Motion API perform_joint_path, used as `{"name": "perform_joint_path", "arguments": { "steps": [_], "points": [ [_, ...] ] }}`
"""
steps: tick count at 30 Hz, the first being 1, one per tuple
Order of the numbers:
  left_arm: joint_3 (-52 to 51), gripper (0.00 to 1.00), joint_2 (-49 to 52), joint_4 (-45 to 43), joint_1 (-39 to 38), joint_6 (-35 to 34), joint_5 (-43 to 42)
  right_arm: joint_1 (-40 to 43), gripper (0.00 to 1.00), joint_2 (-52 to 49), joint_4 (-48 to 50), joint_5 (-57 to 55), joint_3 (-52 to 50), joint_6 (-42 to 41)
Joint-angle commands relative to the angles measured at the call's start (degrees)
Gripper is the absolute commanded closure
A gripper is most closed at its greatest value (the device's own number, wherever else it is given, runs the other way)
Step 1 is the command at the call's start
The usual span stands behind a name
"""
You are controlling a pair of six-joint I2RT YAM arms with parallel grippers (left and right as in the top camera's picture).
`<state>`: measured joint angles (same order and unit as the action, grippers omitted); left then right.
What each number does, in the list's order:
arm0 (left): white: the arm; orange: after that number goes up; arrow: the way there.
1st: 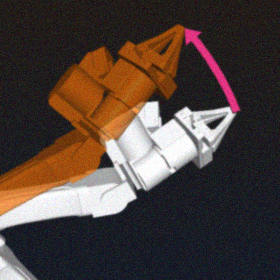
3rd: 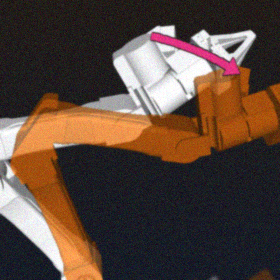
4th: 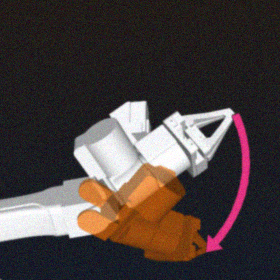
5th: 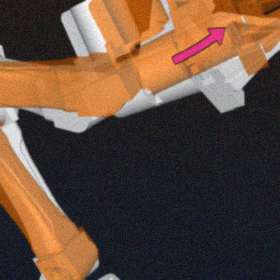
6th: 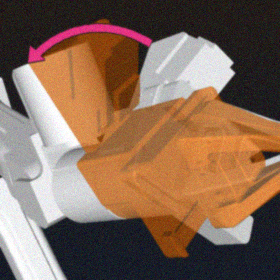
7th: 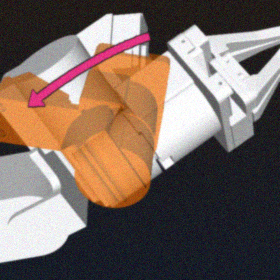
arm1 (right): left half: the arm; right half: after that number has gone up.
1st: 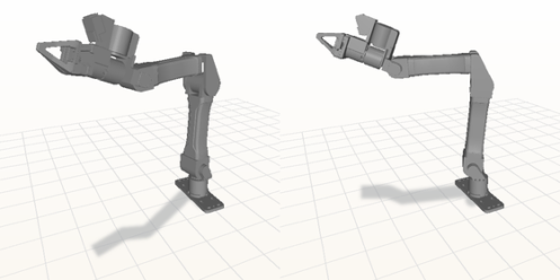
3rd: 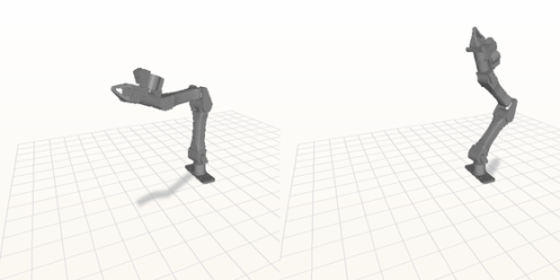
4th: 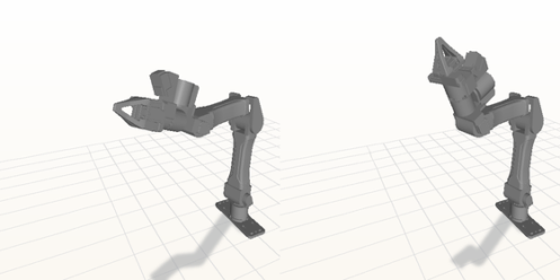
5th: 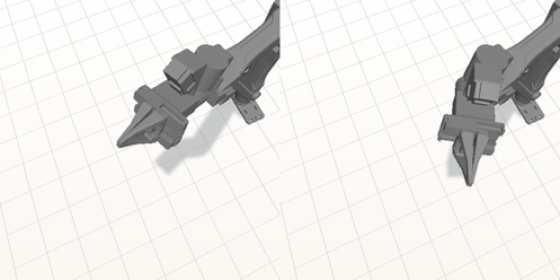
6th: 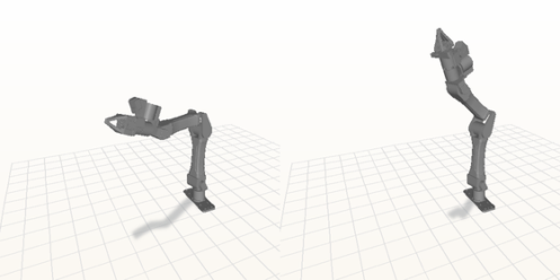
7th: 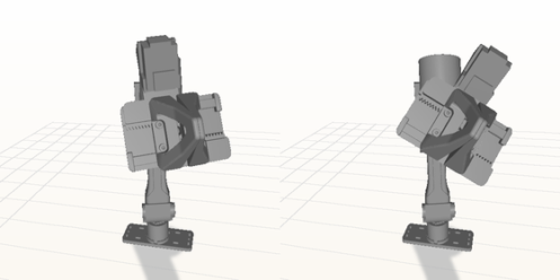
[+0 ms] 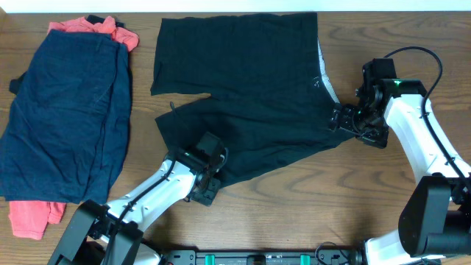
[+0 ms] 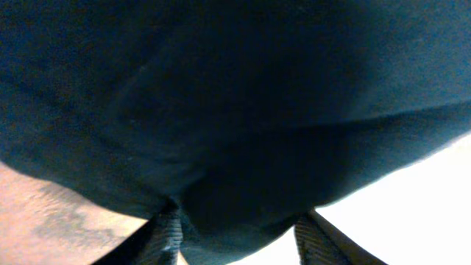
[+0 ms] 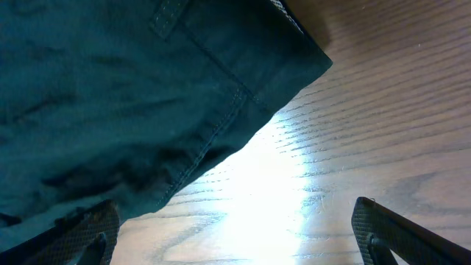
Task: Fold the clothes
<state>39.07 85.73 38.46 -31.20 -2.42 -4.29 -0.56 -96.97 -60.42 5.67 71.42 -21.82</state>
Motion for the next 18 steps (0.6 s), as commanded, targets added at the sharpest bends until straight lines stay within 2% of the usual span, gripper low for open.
{"name": "perform_joint_path", "arguments": {
  "steps": [1,2,6,10,18],
  "points": [
    [-1.03,0.75,0.83,-0.2,0.04,0.81,-0.22,0.11,0.02,0.22,-0.11,-0.26,-0.31,0.9],
    [-1.03,0.94,0.85,-0.2,0.04,0.37,-0.22,0.11,0.05,0.22,-0.24,-0.26,-0.31,0.9],
    [-1.03,0.94,0.83,-0.24,0.04,-3.48,-0.22,0.09,0.14,0.22,-0.66,0.46,-0.31,0.79],
    [-1.03,0.94,0.83,-0.87,0.04,-6.1,-0.22,-0.28,0.18,0.22,0.52,0.26,-1.38,-0.94],
    [-1.03,0.94,0.83,-2.6,0.04,-8.24,-0.24,-0.92,0.25,0.22,15.58,-0.07,-11.37,-8.09]
  ]
}}
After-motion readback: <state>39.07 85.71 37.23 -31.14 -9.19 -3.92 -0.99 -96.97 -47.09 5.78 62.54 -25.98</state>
